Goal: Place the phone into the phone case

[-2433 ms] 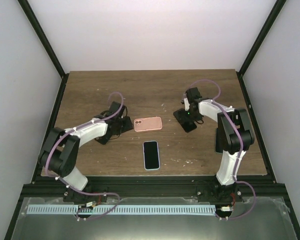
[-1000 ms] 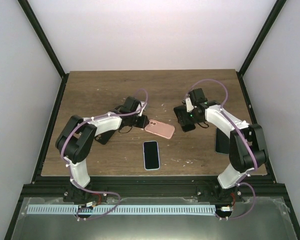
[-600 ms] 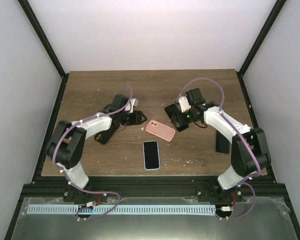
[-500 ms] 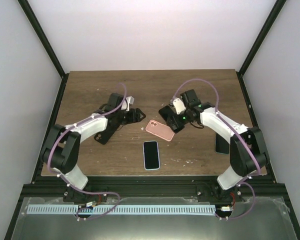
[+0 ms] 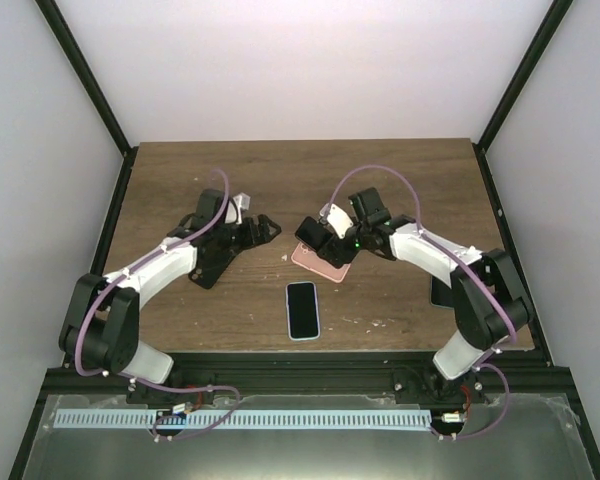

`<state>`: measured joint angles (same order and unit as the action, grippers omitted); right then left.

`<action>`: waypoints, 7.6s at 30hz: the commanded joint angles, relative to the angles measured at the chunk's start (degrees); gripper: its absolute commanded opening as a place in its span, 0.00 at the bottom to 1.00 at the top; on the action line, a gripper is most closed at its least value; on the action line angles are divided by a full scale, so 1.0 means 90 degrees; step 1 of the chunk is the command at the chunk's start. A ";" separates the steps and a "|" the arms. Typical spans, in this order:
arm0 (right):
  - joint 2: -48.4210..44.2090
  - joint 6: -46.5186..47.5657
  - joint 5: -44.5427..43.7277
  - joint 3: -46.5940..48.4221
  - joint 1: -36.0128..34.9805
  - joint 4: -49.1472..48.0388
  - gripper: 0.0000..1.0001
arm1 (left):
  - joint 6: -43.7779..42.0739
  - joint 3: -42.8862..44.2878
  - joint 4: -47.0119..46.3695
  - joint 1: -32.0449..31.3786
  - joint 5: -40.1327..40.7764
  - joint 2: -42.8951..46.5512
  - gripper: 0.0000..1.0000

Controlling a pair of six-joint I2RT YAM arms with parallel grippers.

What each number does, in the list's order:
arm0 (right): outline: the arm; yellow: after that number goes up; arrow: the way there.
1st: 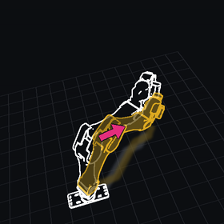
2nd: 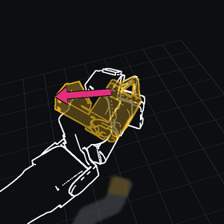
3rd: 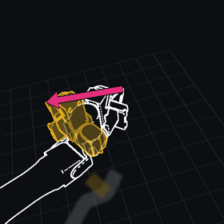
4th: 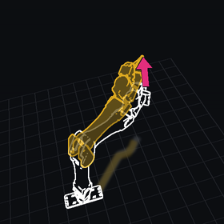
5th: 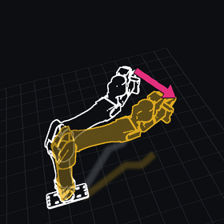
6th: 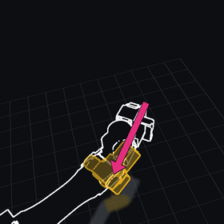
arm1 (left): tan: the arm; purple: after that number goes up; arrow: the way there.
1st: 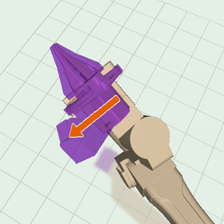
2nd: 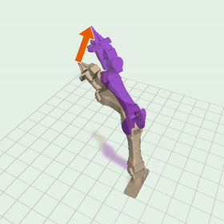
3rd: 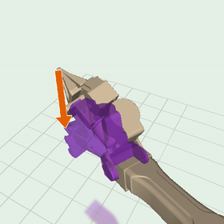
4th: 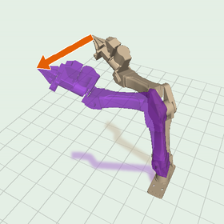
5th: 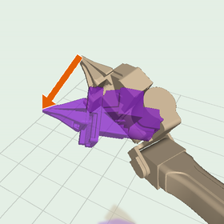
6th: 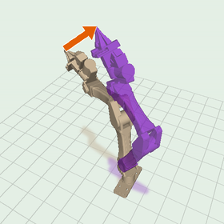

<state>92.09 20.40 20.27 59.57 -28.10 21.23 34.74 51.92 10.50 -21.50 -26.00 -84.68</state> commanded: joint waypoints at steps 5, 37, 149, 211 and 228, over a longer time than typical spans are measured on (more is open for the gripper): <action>0.0465 0.0422 0.0576 -0.0057 -0.0068 -0.1177 0.53 | 0.0328 -0.0477 -0.0389 0.0259 -0.0371 -0.0163 0.87; 0.1042 0.0512 0.0224 -0.0242 -0.0226 -0.0985 0.59 | 0.0533 -0.0036 -0.1156 0.0260 -0.1332 -0.1262 0.61; -0.0550 -0.8640 -0.1112 -0.2431 -0.0667 -0.2143 0.30 | -0.0786 0.1727 -0.0855 -0.0760 -0.0446 -0.3216 0.15; 0.1073 -0.7578 0.2811 -0.2174 0.0290 -0.5524 0.78 | 0.0441 0.0097 -0.1231 -0.0754 -0.0978 -0.2723 0.24; 0.1417 -0.7517 0.3746 -0.2093 0.0253 -0.5718 0.77 | 0.0430 -0.0071 -0.1264 -0.0756 -0.1159 -0.2514 0.16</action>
<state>103.57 -47.99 44.03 38.59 -23.55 -27.20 39.90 52.64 -1.30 -27.44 -36.16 -107.59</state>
